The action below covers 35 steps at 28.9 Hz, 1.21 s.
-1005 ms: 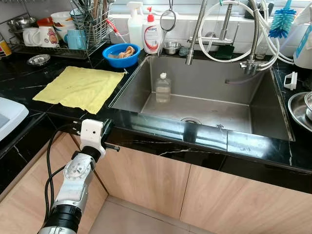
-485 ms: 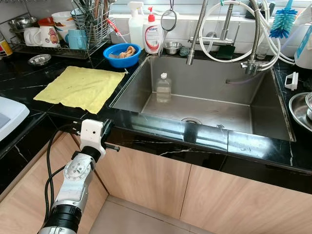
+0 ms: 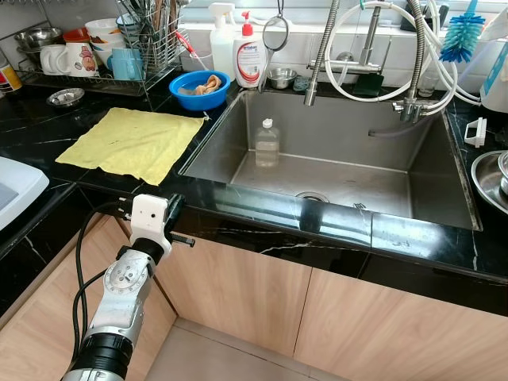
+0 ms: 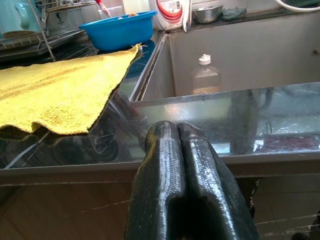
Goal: Kitchen organization
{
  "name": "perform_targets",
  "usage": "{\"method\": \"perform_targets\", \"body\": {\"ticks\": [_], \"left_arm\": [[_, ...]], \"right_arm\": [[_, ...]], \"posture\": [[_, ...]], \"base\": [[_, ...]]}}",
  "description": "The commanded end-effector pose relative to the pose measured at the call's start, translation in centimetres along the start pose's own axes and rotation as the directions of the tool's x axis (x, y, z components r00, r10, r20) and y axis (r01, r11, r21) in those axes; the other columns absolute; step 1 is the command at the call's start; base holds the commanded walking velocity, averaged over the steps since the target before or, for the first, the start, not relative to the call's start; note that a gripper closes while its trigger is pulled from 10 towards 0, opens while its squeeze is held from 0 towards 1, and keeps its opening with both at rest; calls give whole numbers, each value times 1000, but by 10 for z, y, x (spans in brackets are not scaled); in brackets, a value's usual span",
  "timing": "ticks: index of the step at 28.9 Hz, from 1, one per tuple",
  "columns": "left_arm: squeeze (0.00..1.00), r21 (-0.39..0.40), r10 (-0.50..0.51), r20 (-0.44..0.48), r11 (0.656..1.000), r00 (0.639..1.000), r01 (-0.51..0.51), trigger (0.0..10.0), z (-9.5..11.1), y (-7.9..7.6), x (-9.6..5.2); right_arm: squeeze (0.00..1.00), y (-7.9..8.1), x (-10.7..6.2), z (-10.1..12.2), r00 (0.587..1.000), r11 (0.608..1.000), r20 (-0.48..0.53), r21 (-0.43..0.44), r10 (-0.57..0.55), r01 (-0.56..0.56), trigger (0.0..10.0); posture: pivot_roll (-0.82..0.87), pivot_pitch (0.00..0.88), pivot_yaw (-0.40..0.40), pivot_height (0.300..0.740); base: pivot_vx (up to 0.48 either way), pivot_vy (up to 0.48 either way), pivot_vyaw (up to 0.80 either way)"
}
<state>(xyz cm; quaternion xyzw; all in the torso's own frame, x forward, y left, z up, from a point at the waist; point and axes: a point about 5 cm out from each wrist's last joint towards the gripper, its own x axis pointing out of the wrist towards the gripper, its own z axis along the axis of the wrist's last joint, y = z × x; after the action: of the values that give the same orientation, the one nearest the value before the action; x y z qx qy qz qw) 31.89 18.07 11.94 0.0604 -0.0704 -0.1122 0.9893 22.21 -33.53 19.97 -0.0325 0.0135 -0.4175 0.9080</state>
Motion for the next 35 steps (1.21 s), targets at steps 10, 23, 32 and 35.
{"method": "perform_targets", "body": {"ticks": [10,23,32,35], "left_arm": [[0,27,-9,-4,1000,1000,9,10000,2,1,0],[0,28,-8,-5,1000,1000,8,10000,2,1,0],[0,29,-8,-3,1000,1000,8,10000,2,1,0],[0,30,-7,-2,1000,1000,7,10000,2,1,0]], "right_arm": [[0,12,1,3,998,998,8,32,60,-61,0],[0,12,1,2,998,998,2,29,62,-62,0],[0,15,1,4,997,997,6,34,71,-72,0],[0,17,2,6,997,996,17,44,79,-80,0]], "posture": [[-25,0,53,740],[-24,0,52,740],[-25,0,53,740],[-23,0,52,740]], "base": [[0,0,0],[0,0,0],[0,0,0],[0,0,0]]}}
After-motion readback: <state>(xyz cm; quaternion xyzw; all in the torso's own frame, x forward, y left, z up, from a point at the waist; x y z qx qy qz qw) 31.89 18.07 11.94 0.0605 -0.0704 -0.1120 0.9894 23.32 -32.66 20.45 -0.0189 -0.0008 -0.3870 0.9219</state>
